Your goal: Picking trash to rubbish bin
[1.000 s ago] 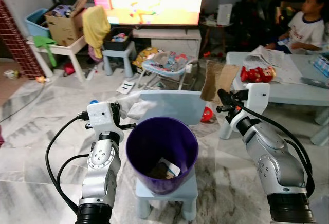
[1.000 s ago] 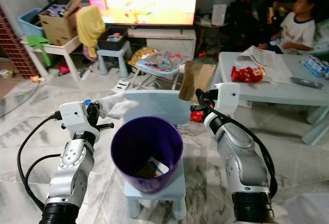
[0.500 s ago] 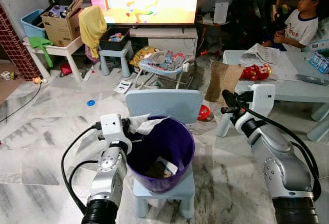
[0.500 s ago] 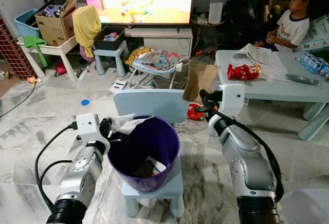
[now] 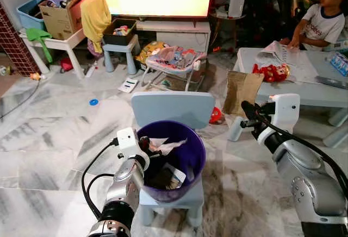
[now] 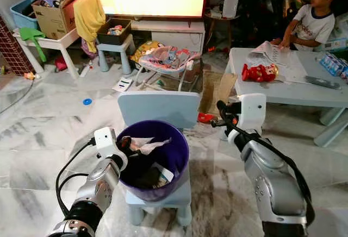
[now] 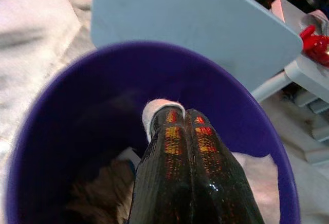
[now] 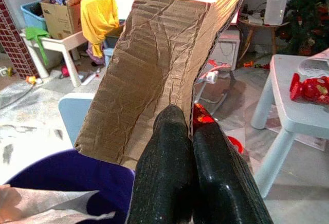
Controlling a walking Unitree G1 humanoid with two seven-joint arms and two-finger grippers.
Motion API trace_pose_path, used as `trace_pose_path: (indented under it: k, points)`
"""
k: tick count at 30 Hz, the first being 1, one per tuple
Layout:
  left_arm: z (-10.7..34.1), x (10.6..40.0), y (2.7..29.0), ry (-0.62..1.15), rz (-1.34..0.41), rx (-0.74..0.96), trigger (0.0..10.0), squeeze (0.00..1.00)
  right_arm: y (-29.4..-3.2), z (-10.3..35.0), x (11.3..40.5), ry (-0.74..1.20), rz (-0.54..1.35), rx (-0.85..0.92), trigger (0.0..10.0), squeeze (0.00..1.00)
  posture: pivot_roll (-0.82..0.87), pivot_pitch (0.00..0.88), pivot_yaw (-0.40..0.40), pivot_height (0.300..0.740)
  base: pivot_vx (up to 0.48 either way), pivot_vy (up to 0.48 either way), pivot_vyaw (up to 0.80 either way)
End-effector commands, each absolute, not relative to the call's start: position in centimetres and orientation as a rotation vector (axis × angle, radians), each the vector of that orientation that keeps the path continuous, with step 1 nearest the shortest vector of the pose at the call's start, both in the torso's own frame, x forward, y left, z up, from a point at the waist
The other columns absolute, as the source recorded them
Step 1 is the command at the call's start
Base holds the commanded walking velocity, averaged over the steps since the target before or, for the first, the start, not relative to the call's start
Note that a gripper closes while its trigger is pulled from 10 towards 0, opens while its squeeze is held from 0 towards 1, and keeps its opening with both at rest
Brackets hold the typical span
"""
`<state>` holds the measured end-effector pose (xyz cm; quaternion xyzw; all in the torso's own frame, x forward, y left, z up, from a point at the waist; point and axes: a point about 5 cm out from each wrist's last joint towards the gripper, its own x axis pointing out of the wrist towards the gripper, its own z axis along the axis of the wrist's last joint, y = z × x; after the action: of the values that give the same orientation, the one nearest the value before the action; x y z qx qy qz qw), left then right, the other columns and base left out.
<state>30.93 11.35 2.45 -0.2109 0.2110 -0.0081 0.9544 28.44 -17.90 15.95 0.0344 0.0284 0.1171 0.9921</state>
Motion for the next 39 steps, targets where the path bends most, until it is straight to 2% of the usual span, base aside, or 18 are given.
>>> trace_pose_path:
  k: [1, 2, 3, 23, 29, 36, 39]
  points:
    - [2.4, 31.0, 11.1, 0.430, -0.023, -0.447, 3.4, 0.00, -18.1, 16.4, 28.2, 0.050, 0.235, 0.061, 10.0, 0.00, -0.18, 0.058, -0.068, 0.740, 0.000, 0.000, 0.00]
    - [2.2, 31.0, 11.0, 0.431, -0.025, -0.452, 10.0, 0.78, -17.9, 16.5, 28.3, 0.055, 0.243, 0.059, 10.0, 0.00, -0.18, 0.056, -0.072, 0.740, 0.000, 0.000, 0.00]
    - [2.1, 31.0, 11.0, 0.433, -0.019, -0.449, 10.0, 0.99, -17.7, 16.5, 28.4, 0.056, 0.248, 0.059, 10.0, 0.00, -0.18, 0.060, -0.073, 0.740, 0.000, 0.000, 0.00]
    - [0.3, 30.0, 12.5, 0.479, 0.079, -0.524, 10.0, 1.00, -17.7, 17.3, 28.3, 0.041, 0.240, 0.044, 10.0, 0.00, -0.21, 0.055, -0.063, 0.740, 0.000, 0.000, 0.00]
    - [2.2, 30.3, 12.7, 0.334, 0.034, -0.384, 10.0, 1.00, -16.4, 16.3, 28.8, 0.060, 0.282, 0.082, 10.0, 0.00, -0.13, 0.049, -0.062, 0.740, 0.000, 0.000, 0.00]
    - [4.9, 28.1, 14.2, 0.172, 0.000, -0.185, 10.0, 1.00, -13.3, 12.4, 30.4, 0.125, 0.336, 0.160, 10.0, 0.00, 0.02, 0.052, -0.051, 0.740, 0.000, 0.000, 0.00]
    - [5.7, 27.0, 14.9, 0.152, 0.001, -0.162, 10.0, 1.00, -12.1, 10.9, 31.1, 0.166, 0.356, 0.177, 10.0, 0.00, 0.05, 0.050, -0.043, 0.740, 0.000, 0.000, 0.00]
